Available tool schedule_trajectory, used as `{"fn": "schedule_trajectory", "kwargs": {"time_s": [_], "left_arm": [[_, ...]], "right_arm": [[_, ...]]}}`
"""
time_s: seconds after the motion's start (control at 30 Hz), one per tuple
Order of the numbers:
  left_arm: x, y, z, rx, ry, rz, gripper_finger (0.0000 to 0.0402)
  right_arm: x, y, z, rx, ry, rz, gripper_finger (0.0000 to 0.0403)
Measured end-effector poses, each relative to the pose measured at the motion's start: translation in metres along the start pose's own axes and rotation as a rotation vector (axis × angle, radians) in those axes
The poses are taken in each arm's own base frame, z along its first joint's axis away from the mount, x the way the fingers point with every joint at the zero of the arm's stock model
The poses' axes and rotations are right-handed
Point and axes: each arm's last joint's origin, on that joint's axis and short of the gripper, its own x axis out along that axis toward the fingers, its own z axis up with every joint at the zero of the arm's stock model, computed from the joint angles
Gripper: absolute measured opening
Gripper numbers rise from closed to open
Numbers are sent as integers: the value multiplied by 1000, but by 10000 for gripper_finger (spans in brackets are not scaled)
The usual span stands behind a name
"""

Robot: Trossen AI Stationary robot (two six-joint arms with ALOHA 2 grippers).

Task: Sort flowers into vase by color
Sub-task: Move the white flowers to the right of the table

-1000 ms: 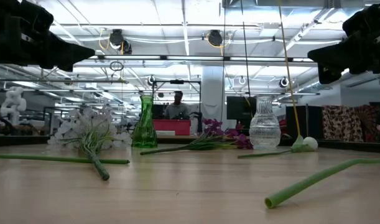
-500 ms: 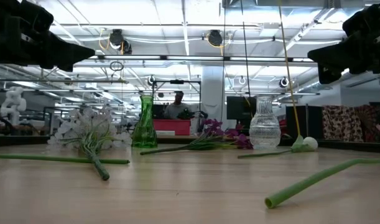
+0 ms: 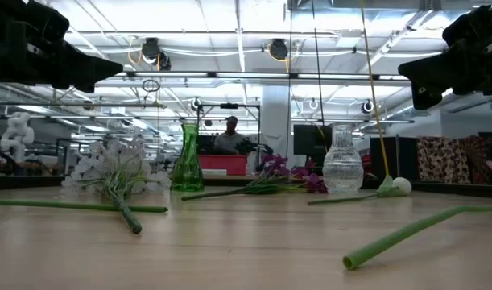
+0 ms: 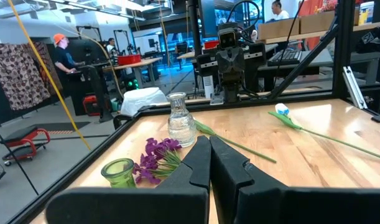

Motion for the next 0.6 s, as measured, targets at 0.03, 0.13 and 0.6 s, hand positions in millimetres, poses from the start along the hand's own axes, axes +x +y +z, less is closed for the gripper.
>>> {"fn": "schedule_trajectory", "kwargs": {"time_s": [0.03, 0.13, 0.6], "left_arm": [[0, 0, 0, 0, 0, 0, 4], [0, 0, 0, 0, 0, 0, 4], [0, 0, 0, 0, 0, 0, 4]], "right_arm": [[0, 0, 0, 0, 0, 0, 0], [0, 0, 0, 0, -2, -5, 0], [0, 0, 3, 31, 1, -3, 0]]}}
